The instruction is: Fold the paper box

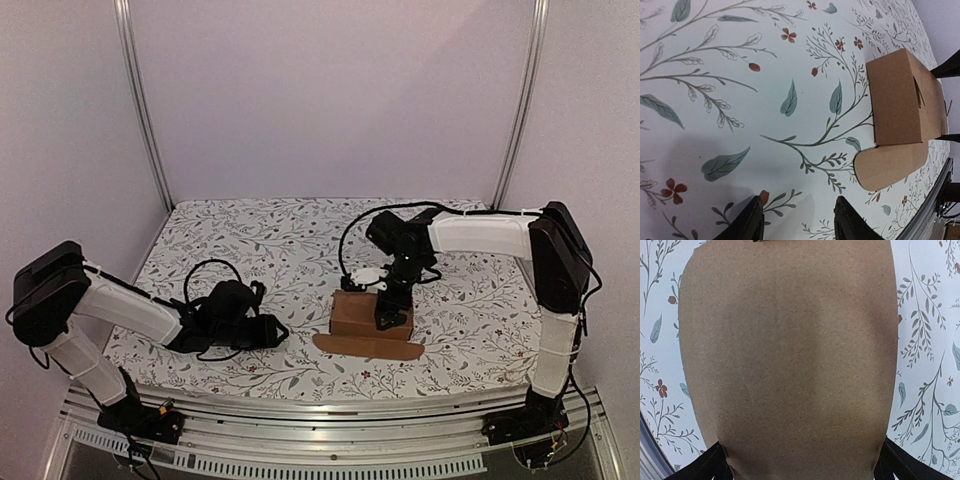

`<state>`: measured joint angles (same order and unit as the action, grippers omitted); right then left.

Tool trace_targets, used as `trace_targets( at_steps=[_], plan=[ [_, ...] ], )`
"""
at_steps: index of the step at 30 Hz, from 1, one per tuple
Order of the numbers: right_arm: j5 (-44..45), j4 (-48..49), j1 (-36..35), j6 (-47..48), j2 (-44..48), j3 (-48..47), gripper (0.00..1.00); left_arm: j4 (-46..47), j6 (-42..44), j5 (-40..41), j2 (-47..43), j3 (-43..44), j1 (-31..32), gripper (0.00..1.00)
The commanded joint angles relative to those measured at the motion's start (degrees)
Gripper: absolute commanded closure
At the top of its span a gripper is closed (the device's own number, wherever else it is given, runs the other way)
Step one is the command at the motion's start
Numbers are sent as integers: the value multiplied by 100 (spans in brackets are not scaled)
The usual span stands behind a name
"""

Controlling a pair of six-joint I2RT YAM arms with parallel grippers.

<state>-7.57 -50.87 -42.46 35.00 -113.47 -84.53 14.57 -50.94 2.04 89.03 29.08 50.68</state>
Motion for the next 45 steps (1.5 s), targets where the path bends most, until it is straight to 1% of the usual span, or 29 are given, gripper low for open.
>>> trace_targets(
  at_steps=[1,5,7,10,13,16,17,24,38,42,45],
  plan=[
    [-463,295,184,-95,325,681,17,987,-579,-641,618,135,23,50],
    [-548,565,222,-146,772,1030,17,1386,-584,-911,959,275,72,49],
    [-545,693,251,-190,899,1160,17,1444,-556,-1015,1072,395,81,49],
    [-607,843,342,-254,1018,1272,17,1456,-487,-1200,1213,553,98,48],
    [-654,908,375,-316,1035,1299,17,1655,-480,-1520,1445,701,109,49],
    [-642,918,387,-345,1013,1282,17,1844,-567,-1853,1687,842,122,53],
    [-634,915,386,-353,1011,1281,17,1886,-581,-1945,1740,871,127,56],
    [-577,914,384,-363,976,1275,17,2085,-547,-2215,1882,993,127,70],
    [-518,910,387,-371,941,1266,17,2358,-594,-2344,2017,1118,135,90],
    [-506,891,383,-451,916,1233,17,2187,-509,-2240,1970,1197,165,92],
    [-507,815,385,-522,861,1161,17,1625,-237,-2037,1883,1446,273,92]
  ],
)
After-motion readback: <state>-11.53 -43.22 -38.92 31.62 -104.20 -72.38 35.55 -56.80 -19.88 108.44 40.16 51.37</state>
